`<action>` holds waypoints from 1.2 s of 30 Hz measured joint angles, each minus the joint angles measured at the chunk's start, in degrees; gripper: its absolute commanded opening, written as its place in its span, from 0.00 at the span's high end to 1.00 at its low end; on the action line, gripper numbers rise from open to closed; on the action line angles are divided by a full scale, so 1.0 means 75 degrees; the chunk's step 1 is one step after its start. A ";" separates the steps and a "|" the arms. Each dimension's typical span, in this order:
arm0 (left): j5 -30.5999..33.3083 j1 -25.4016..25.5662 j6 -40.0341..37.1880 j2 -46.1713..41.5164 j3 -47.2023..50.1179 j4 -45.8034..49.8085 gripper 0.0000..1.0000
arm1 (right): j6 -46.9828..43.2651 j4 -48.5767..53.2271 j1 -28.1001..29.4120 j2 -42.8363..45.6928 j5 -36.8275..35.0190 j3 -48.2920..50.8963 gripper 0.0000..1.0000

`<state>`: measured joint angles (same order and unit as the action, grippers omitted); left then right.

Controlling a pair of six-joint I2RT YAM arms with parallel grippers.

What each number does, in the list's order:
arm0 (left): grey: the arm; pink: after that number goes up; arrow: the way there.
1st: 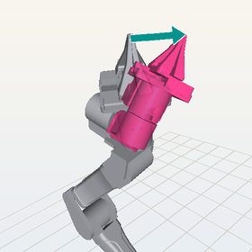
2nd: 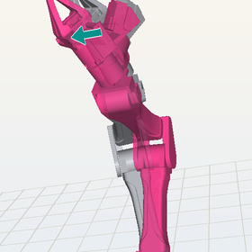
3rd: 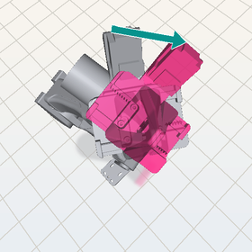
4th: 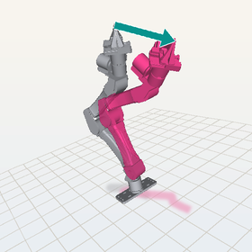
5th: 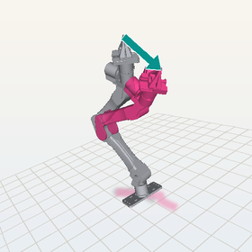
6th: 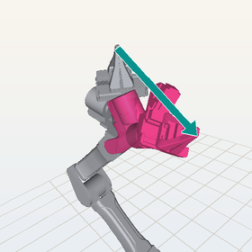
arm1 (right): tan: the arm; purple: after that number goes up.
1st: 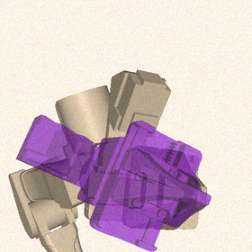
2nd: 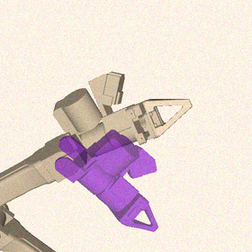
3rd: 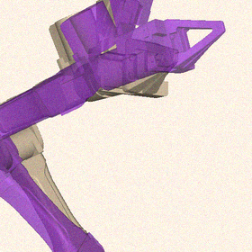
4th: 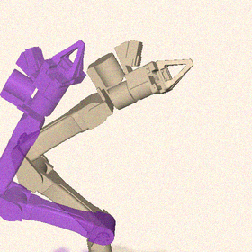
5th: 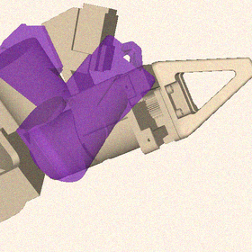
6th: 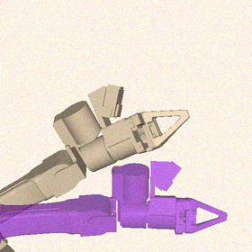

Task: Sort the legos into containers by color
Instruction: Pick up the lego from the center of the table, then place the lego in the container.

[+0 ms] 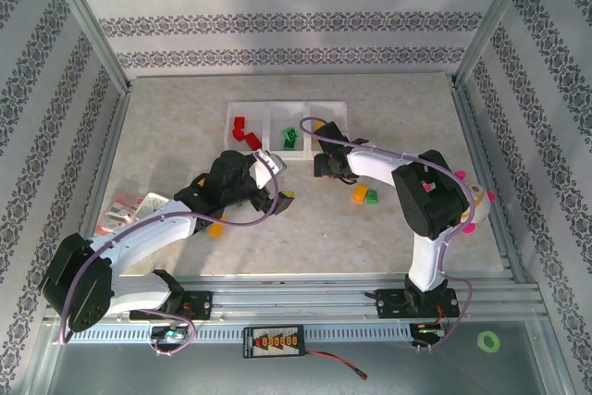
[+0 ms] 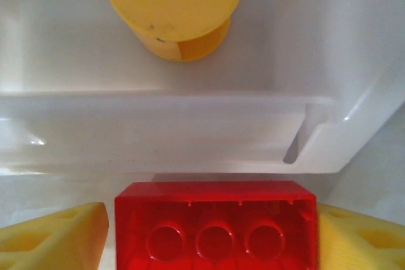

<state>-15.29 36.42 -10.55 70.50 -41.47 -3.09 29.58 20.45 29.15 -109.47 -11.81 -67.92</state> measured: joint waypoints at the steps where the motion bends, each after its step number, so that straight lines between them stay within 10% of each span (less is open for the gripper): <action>1: -0.0012 0.0000 -0.0003 0.0000 0.0003 0.0000 0.01 | 0.0023 0.0020 0.0000 -0.0012 -0.0003 -0.0012 0.35; 20: 0.0015 0.0000 0.0087 -0.1093 0.0877 -0.0216 0.01 | 0.0096 0.0391 0.1341 0.1186 -0.0131 -0.0026 0.39; 36: 0.2139 0.0000 0.0933 -0.3640 0.1743 0.0711 0.01 | -0.0472 -0.0449 0.1880 -0.1676 0.0189 -0.4605 0.39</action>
<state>0.75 36.42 -3.55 43.20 -28.40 2.24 26.04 17.08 43.24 -122.04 -10.39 -102.45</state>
